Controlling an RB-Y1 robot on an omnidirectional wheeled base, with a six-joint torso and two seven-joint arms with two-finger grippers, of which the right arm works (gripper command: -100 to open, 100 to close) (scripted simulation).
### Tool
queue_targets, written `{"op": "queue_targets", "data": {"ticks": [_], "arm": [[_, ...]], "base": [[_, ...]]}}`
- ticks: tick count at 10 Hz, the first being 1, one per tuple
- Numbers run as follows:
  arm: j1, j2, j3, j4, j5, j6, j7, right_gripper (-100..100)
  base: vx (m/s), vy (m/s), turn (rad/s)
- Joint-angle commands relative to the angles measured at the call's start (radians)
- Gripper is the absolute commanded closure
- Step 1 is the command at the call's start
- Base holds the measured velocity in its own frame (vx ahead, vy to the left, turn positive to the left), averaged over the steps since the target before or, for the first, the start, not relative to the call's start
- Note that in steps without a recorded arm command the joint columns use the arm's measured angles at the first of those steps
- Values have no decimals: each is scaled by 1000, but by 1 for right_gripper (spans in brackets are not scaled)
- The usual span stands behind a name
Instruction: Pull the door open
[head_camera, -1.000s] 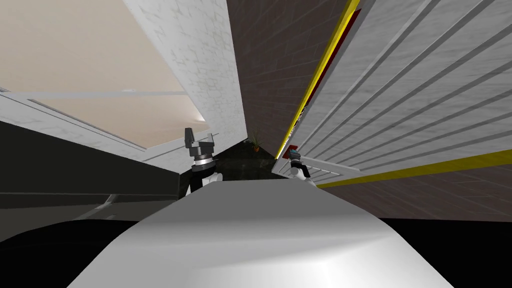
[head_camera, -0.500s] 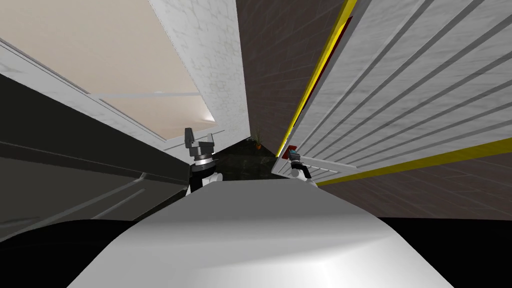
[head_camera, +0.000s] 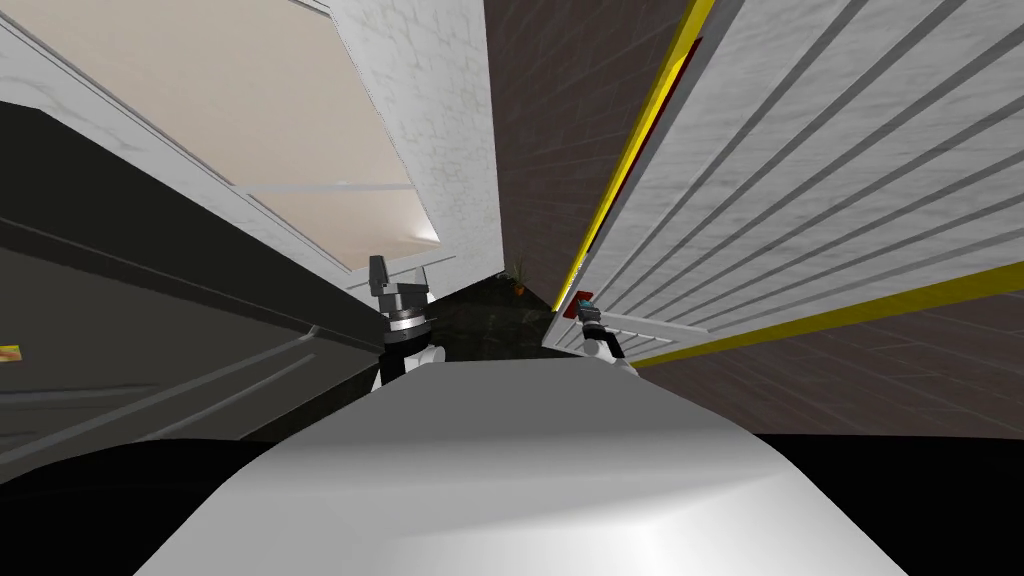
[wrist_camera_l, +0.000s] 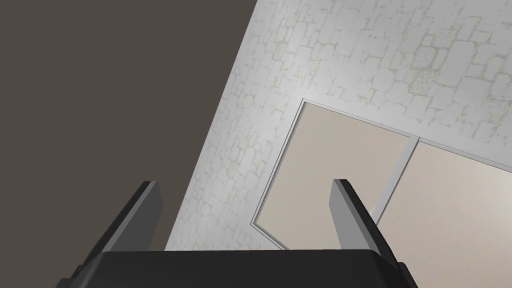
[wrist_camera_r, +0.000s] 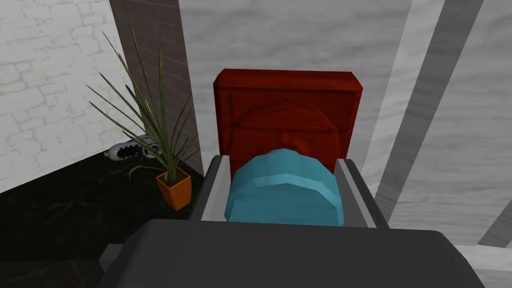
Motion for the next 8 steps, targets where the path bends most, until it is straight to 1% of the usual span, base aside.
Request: {"op": "queue_targets", "data": {"ticks": [1, 5, 8], "arm": [[6, -9, 11, -6, 5, -4, -12, 100], [18, -40, 40, -18, 19, -19, -49, 100], [26, -62, 61, -27, 30, -29, -76, 100]], "base": [[-211, -55, 126], [-201, -37, 120], [-201, -60, 124]]}}
